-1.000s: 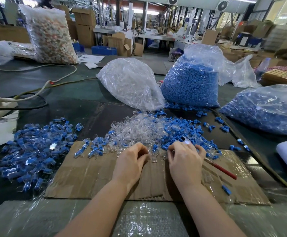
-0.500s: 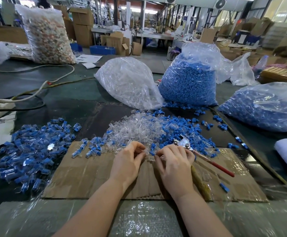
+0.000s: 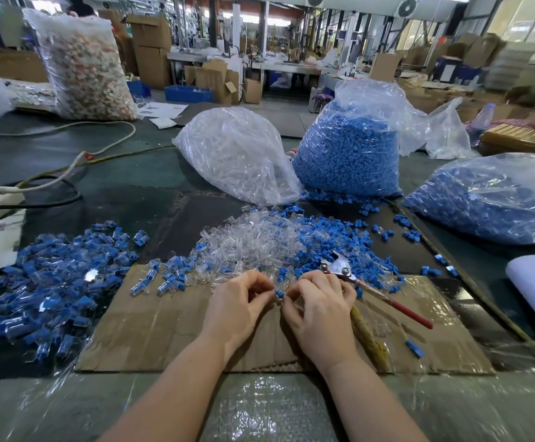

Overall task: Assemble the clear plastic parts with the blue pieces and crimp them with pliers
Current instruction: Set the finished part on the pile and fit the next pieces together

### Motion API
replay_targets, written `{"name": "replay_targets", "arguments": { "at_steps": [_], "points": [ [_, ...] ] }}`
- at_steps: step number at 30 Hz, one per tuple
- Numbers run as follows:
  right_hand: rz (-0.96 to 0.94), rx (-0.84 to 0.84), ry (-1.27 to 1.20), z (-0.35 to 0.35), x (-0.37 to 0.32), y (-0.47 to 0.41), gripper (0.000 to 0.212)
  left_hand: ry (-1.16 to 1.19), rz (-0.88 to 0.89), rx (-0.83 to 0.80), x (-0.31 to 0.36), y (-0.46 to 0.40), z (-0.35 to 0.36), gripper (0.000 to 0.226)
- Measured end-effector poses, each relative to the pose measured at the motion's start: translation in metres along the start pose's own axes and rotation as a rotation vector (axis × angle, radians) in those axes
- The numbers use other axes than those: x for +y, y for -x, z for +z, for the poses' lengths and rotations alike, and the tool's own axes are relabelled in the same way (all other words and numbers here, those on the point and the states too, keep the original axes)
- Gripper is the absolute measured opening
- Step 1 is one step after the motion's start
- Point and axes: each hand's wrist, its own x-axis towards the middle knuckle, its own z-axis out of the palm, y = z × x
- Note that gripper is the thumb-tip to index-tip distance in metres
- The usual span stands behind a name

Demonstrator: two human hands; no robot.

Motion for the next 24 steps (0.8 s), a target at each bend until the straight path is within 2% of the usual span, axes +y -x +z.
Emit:
{"name": "replay_targets", "arguments": {
  "at_steps": [9,18,24],
  "points": [
    [-0.013,-0.01,-0.025,-0.0002,0.0004,0.0,0.013,0.003,0.033,-0.05,0.0008,0.0,-0.0005,0.022],
    [-0.083,0.043,-0.1,-0.0035,-0.0003,-0.0007,0.012,0.129,-0.083,-0.028,-0.0025,-0.0046,0.0003,0.017],
    [-0.114,0.014,-0.101,-0.0047,-0.001,0.0004,0.015,0.108,-0.069,-0.037,-0.0017,-0.0029,-0.0013,0.026]
  ]
}}
